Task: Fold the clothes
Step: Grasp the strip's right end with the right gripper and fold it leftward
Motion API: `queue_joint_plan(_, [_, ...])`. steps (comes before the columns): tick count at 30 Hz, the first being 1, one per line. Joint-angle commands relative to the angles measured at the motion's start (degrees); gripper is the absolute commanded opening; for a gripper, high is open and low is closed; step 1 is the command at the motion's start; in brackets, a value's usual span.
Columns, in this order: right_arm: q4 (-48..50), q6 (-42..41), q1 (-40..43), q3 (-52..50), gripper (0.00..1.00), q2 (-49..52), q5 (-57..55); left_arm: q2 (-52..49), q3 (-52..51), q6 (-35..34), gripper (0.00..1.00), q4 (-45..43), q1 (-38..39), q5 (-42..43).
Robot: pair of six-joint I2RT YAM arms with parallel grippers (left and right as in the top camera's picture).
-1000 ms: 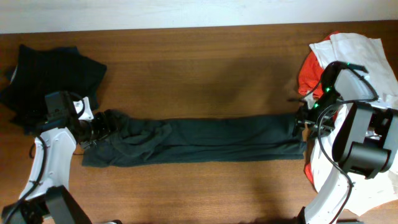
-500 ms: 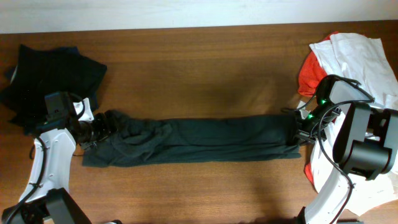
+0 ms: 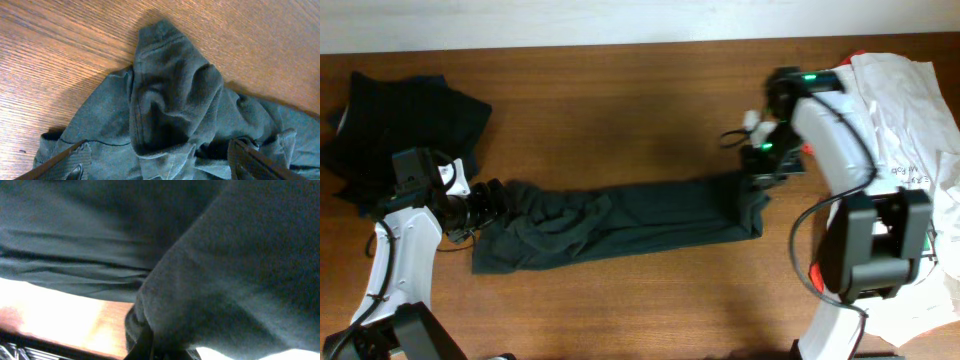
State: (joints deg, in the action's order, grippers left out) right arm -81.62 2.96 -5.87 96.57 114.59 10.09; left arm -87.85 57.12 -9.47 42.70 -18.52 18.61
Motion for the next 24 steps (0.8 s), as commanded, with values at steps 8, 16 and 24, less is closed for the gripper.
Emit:
queue_joint_plan(8, [3.02,-7.13,-24.30,0.72,0.05,-0.68,-0.02,0.87,0.79,0.09,0.86,0.07,-0.44,-0.37])
queue_joint_plan(16, [2.91,-6.23,-25.73,0.72,0.63,0.26,6.88,0.87,0.79,0.09,0.86,0.07,-0.44,-0.39])
queue_joint_plan(24, [2.99,-12.57,-25.27,0.72,0.65,0.26,-7.54,0.87,0.79,0.11,0.87,0.59,-0.44,-2.58])
